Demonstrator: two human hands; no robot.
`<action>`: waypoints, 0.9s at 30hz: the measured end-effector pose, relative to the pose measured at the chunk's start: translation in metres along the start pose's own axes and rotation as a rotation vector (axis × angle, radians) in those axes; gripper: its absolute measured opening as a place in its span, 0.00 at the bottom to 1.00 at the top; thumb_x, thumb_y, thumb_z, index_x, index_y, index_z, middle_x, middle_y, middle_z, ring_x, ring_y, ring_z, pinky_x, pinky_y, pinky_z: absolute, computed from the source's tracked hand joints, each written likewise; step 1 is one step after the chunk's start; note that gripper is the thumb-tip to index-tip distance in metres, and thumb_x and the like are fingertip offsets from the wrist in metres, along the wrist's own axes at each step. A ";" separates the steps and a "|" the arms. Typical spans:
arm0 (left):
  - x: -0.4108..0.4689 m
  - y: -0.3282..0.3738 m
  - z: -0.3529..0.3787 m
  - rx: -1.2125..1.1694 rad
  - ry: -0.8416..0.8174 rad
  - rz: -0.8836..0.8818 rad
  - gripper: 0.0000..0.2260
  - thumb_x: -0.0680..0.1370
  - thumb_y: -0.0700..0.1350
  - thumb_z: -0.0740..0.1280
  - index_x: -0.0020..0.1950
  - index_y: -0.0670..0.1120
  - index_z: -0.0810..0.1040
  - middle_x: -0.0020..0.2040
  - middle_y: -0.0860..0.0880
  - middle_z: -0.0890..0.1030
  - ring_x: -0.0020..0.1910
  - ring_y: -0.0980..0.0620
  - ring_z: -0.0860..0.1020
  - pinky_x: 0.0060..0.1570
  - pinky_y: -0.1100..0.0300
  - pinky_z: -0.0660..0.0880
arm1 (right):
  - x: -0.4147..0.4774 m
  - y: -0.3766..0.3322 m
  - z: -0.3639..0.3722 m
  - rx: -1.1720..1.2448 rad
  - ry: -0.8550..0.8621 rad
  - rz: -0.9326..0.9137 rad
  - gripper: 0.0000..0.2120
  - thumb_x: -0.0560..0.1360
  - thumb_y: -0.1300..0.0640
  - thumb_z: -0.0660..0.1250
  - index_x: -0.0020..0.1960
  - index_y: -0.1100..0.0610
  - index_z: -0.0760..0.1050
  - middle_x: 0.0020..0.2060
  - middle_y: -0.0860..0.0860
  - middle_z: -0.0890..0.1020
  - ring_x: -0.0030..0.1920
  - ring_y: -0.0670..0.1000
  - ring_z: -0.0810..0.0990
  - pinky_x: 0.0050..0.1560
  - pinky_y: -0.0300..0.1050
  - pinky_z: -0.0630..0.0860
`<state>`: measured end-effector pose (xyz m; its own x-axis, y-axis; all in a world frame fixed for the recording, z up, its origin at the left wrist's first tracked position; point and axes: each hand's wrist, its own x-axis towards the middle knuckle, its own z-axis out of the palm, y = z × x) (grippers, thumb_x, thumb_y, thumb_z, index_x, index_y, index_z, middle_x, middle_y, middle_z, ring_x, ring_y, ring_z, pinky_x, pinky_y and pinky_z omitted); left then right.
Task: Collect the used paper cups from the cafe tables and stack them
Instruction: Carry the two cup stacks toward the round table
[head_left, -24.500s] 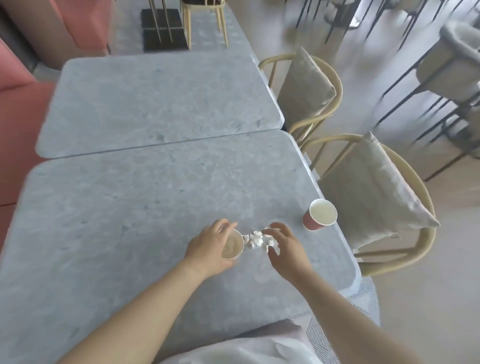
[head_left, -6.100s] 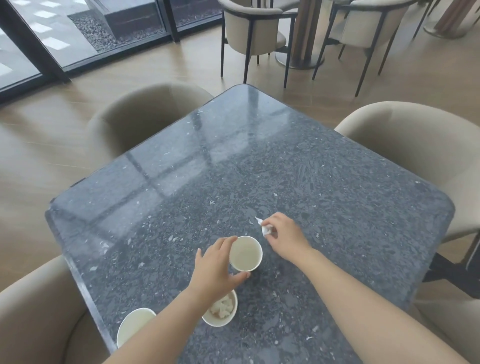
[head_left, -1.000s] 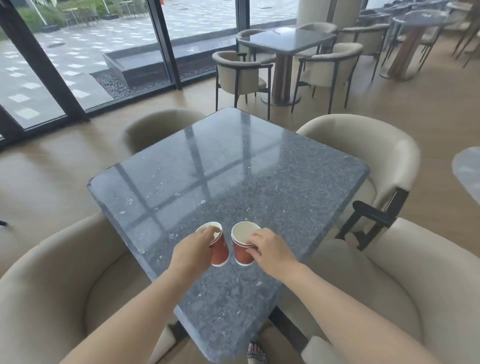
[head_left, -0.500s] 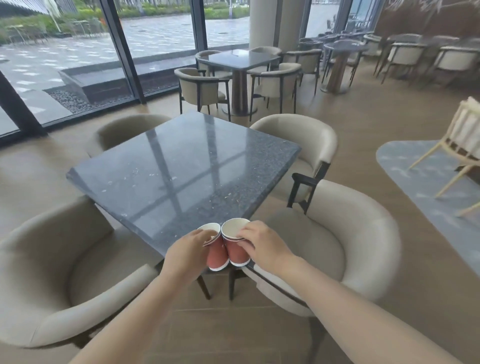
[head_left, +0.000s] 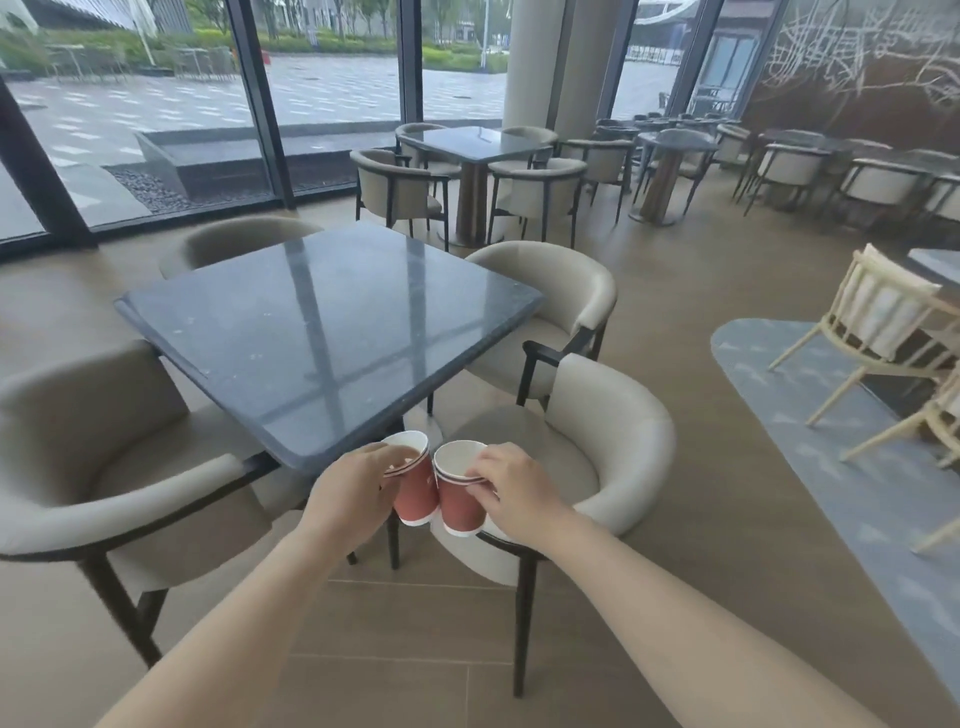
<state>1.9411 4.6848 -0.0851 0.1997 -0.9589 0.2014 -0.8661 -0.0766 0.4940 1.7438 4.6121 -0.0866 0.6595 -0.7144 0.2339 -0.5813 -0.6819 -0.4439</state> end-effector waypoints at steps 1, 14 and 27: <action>-0.010 0.017 0.009 -0.021 0.003 -0.008 0.18 0.73 0.38 0.63 0.58 0.55 0.79 0.56 0.56 0.80 0.52 0.50 0.78 0.42 0.59 0.72 | -0.019 0.006 -0.008 -0.005 -0.003 -0.002 0.07 0.75 0.59 0.64 0.49 0.60 0.78 0.48 0.55 0.79 0.52 0.55 0.73 0.51 0.47 0.71; -0.177 0.113 0.056 -0.055 -0.023 -0.101 0.16 0.71 0.38 0.64 0.51 0.57 0.78 0.50 0.60 0.79 0.48 0.53 0.78 0.43 0.57 0.76 | -0.180 0.014 -0.032 0.000 -0.124 -0.110 0.06 0.74 0.58 0.64 0.49 0.58 0.78 0.50 0.53 0.79 0.53 0.54 0.73 0.53 0.43 0.69; -0.309 0.062 0.001 -0.073 0.170 -0.397 0.14 0.72 0.38 0.65 0.51 0.56 0.80 0.49 0.59 0.80 0.47 0.53 0.77 0.42 0.58 0.74 | -0.200 -0.101 0.031 0.134 -0.226 -0.330 0.08 0.74 0.61 0.65 0.51 0.57 0.79 0.51 0.52 0.80 0.54 0.54 0.74 0.54 0.47 0.72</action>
<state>1.8254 4.9761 -0.1180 0.5884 -0.8000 0.1176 -0.6736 -0.4046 0.6185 1.6850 4.8289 -0.1153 0.8968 -0.3982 0.1931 -0.2639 -0.8315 -0.4888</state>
